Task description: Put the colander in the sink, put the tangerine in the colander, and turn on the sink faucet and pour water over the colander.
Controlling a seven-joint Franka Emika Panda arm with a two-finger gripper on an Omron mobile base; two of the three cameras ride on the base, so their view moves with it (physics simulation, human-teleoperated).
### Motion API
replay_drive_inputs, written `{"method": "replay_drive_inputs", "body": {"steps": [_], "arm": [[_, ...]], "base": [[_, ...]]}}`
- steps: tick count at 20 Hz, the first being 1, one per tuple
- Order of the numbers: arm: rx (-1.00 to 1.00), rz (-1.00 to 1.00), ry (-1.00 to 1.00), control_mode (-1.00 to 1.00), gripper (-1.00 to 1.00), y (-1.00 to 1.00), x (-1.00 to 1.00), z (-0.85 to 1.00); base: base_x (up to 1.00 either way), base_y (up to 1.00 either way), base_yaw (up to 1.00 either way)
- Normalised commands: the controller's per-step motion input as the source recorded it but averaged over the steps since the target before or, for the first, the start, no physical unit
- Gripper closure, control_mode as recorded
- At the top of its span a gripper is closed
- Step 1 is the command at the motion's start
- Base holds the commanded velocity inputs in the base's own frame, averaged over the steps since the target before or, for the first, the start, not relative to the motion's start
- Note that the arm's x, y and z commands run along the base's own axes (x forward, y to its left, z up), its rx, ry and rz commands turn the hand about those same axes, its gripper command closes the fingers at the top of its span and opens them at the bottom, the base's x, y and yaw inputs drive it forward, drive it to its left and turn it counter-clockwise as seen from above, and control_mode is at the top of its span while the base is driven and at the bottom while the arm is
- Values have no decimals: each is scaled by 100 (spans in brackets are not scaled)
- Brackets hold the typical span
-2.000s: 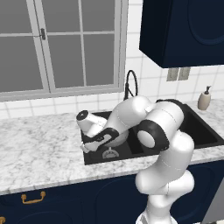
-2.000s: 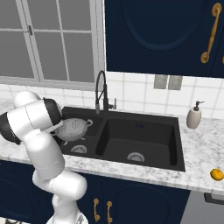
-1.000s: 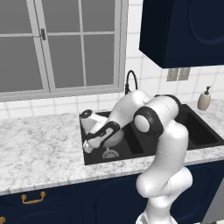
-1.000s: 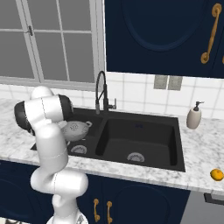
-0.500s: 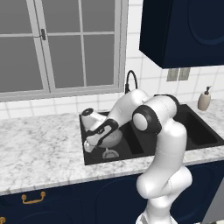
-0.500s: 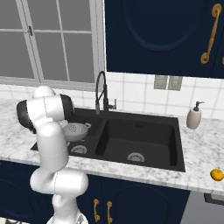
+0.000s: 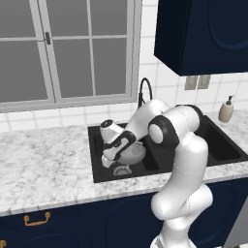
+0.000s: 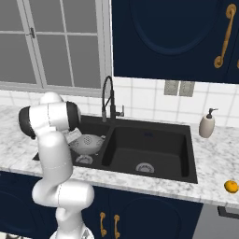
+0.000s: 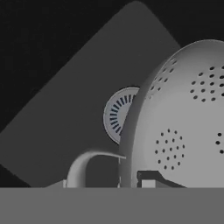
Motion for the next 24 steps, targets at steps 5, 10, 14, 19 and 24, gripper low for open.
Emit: {"method": "replay_drive_inputs", "body": {"steps": [5, 10, 14, 19, 24], "arm": [[0, 0, 0, -100, 100, -28, 0, -47], [4, 0, 0, -100, 100, -1, 5, -48], [9, 2, 0, -100, 100, 3, 16, -43], [10, 4, 0, -100, 100, 4, 43, -39], [8, 3, 0, -100, 100, 0, 58, -23]], "base": [[0, 0, 0], [0, 0, 0], [0, 0, 0], [0, 0, 0], [0, 0, 0]]}}
